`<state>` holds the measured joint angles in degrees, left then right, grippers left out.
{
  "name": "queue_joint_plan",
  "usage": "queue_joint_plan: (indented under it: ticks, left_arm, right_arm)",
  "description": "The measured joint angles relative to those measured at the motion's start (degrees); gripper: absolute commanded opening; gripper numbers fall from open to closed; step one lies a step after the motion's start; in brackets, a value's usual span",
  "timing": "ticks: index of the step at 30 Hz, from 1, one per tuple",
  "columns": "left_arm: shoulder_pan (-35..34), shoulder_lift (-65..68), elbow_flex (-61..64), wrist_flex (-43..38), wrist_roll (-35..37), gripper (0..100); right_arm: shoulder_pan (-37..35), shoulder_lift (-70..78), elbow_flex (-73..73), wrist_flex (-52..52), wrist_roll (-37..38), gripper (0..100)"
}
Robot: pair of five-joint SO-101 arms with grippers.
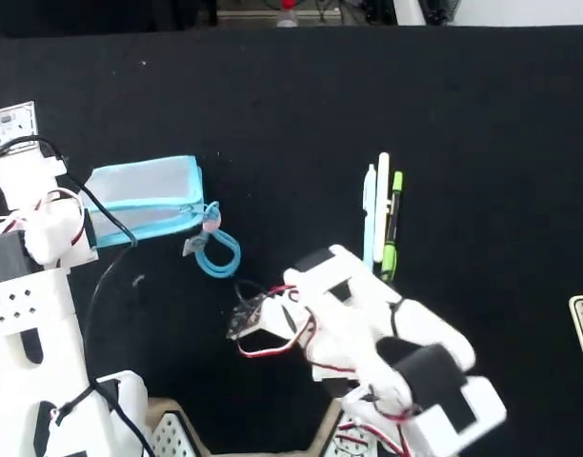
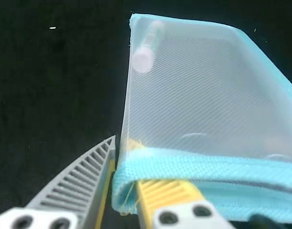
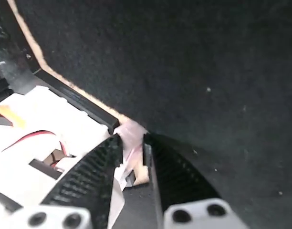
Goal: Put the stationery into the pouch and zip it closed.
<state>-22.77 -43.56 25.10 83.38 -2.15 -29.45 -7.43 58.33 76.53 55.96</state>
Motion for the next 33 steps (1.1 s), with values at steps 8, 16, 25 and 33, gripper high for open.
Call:
queue_joint_plan:
  ticks: [8, 16, 25, 33]
  left_arm:
    - [0.0, 0.0, 0.0, 0.0, 0.0, 3]
    - [0.0, 0.0, 0.0, 0.0, 0.0, 3]
    - [0.0, 0.0, 0.0, 0.0, 0.0, 3]
    - [0.0, 0.0, 0.0, 0.0, 0.0, 3]
  right_arm:
    - [10.0, -13.9, 0.4, -1.0, 4.2, 1.1]
    - [11.5, -20.2, 0.4, -0.4, 7.1, 17.0]
    - [-0.8, -14.1, -4.7, 12.1, 0.2, 12.8]
    - [-5.4, 0.3, -10.2, 19.1, -0.3, 16.0]
